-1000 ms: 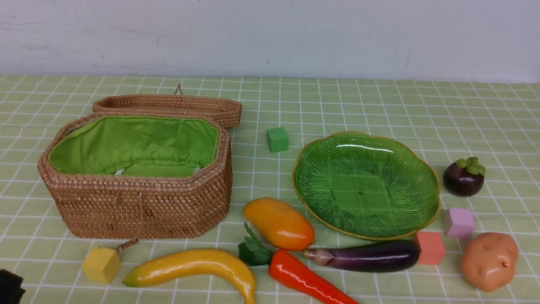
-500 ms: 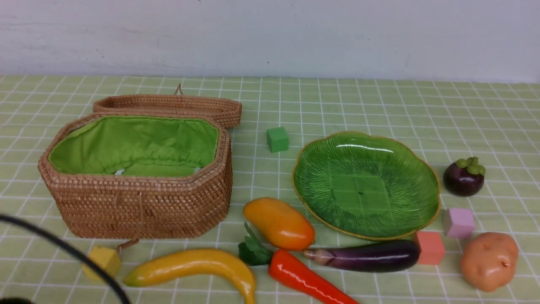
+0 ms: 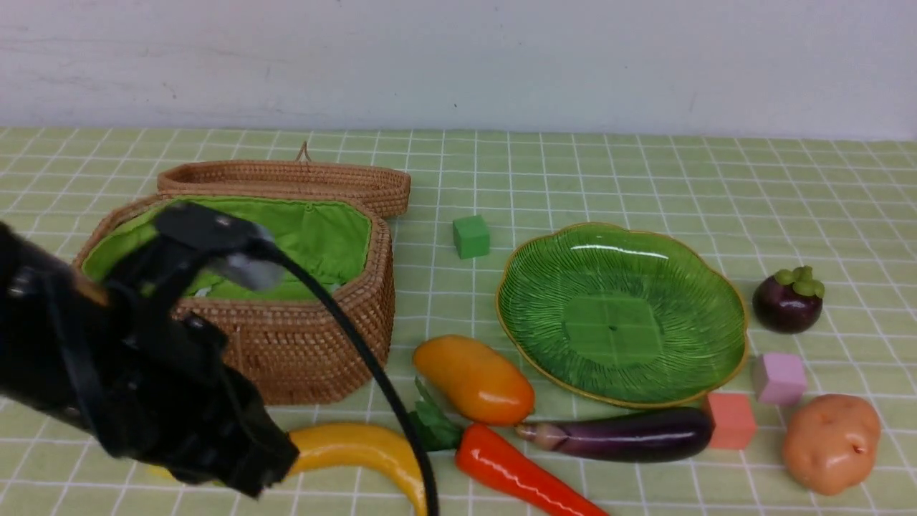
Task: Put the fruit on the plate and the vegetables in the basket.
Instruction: Use the left arm to grab a banana and put it into the right plate
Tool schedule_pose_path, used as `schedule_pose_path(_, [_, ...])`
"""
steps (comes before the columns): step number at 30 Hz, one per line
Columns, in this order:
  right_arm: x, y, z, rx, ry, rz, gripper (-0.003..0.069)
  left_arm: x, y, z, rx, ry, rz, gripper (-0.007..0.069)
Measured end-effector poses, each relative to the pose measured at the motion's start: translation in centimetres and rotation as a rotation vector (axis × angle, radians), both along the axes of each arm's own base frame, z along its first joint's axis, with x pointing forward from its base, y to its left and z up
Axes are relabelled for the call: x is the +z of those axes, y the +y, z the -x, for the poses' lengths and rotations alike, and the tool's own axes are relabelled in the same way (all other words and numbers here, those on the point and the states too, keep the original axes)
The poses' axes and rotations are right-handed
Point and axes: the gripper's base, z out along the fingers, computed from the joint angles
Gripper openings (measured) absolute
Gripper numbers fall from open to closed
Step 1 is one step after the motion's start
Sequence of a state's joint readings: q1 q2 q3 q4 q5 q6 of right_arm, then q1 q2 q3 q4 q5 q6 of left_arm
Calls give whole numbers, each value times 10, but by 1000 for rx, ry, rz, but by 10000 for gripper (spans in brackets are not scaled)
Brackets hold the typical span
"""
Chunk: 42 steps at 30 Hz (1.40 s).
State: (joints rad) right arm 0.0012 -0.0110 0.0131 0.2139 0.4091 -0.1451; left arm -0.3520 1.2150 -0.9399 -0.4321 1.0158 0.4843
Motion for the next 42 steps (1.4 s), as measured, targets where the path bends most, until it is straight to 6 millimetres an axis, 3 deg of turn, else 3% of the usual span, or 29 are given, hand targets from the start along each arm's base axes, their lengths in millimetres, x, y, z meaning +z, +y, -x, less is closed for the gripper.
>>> schedule_pose_path(3, [0, 0, 0, 0, 0, 0, 240, -21, -25, -8, -150, 40, -179, -13])
schedule_pose_path(8, [0, 0, 0, 0, 0, 0, 240, -44, -36, -34, -205, 53, -304, 29])
schedule_pose_path(14, [0, 0, 0, 0, 0, 1, 240, -61, -41, -52, -244, -13, -348, 258])
schedule_pose_path(15, [0, 0, 0, 0, 0, 1, 240, -62, -41, -52, -244, -17, -351, 258])
schedule_pose_path(18, [0, 0, 0, 0, 0, 1, 240, -69, -40, -62, -263, -67, -403, 428])
schedule_pose_path(21, [0, 0, 0, 0, 0, 1, 240, -79, -40, -67, -280, -62, -439, 496])
schedule_pose_path(26, [0, 0, 0, 0, 0, 1, 240, -91, -41, -75, -294, -79, -477, 530])
schedule_pose_path(42, [0, 0, 0, 0, 0, 1, 240, -123, -42, -90, -348, -80, -567, 533])
